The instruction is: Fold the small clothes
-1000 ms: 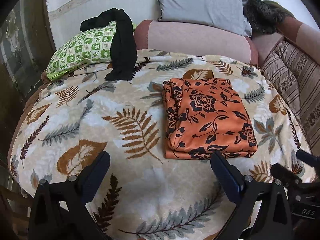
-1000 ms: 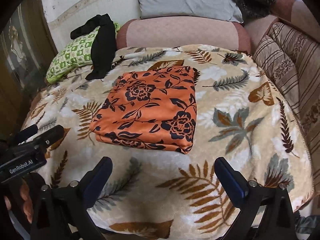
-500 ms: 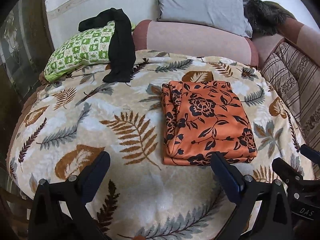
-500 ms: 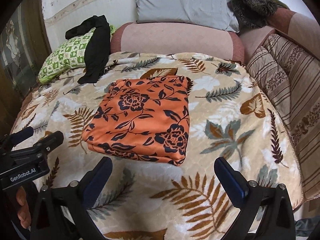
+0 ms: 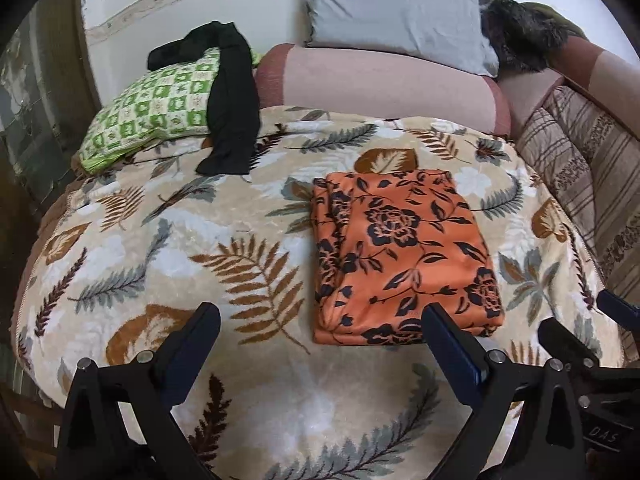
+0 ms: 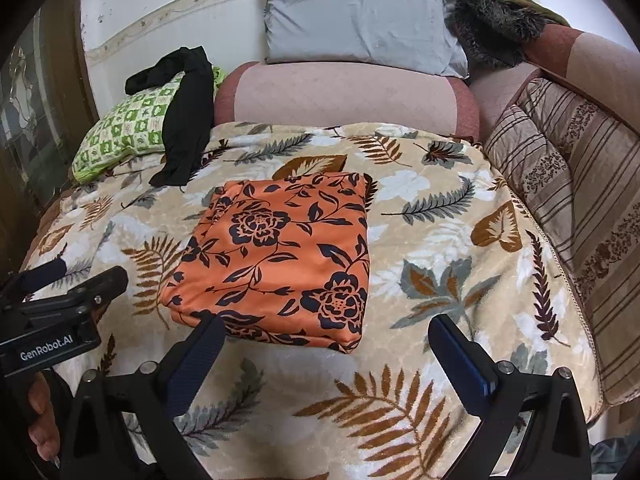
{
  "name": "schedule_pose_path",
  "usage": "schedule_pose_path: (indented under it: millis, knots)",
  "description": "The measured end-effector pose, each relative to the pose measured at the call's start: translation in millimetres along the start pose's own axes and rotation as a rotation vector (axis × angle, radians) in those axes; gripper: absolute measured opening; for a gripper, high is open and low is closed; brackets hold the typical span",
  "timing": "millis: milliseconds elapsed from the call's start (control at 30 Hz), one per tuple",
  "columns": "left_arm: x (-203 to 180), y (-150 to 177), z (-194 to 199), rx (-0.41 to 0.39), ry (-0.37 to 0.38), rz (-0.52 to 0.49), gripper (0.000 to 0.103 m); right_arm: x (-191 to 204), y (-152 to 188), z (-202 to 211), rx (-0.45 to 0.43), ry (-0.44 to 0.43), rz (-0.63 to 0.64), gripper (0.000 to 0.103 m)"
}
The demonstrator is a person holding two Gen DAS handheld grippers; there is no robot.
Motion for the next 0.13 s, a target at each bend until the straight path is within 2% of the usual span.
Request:
schedule_pose_path:
  millis: [133]
  knots:
    - [-6.9, -6.8, 2.5, -0.019, 0.005, -0.020, 0.101, -1.8, -1.9, 0.0, -0.005, 0.001, -0.001, 0.103]
Point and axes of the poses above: each gripper's, at about its wrist camera, not at the fingertips, and z roughly against the way its jaws point, x to its left, y to its underside, the point moved 9 cm from there along -z, roughly the way its jaws point, and after that the axes turned 5 degrees about z, right-handed, at the moved point
